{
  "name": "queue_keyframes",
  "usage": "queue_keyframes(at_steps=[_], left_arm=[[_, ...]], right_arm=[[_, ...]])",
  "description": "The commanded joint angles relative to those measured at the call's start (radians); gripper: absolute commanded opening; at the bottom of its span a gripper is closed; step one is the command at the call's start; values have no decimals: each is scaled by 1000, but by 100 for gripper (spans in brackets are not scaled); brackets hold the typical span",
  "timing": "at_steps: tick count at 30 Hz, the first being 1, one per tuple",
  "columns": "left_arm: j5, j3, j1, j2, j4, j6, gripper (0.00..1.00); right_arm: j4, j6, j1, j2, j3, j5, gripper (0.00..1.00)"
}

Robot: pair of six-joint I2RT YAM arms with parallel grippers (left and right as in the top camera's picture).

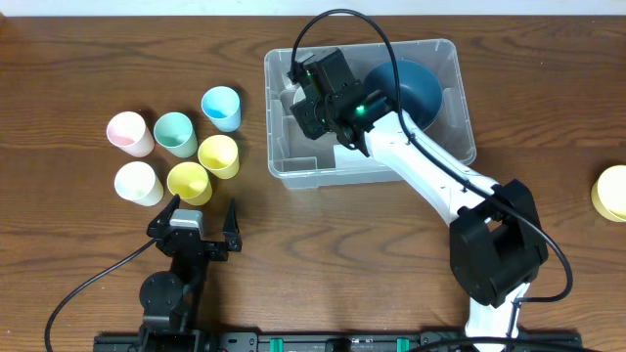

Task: Pack container
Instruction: 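Carry the white bowl into the bin onto the first white bowl, then release the white bowl and withdraw the right gripper right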

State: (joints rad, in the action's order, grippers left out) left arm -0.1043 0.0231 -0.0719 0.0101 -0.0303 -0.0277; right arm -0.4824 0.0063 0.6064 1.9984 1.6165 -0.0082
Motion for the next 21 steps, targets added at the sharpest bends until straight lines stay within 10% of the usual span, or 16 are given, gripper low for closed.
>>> queue_keyframes(at_steps=[1, 12, 21], left_arm=[[-12, -19, 6, -6, -32, -13, 98], [-12, -19, 6, -6, -32, -13, 98], [-12, -19, 6, -6, -32, -13, 98]], right_arm=[[-8, -4, -2, 0, 21, -34, 55], [-342, 35, -47, -274, 204, 137, 54], [-739, 276, -414, -424, 203, 274, 54]])
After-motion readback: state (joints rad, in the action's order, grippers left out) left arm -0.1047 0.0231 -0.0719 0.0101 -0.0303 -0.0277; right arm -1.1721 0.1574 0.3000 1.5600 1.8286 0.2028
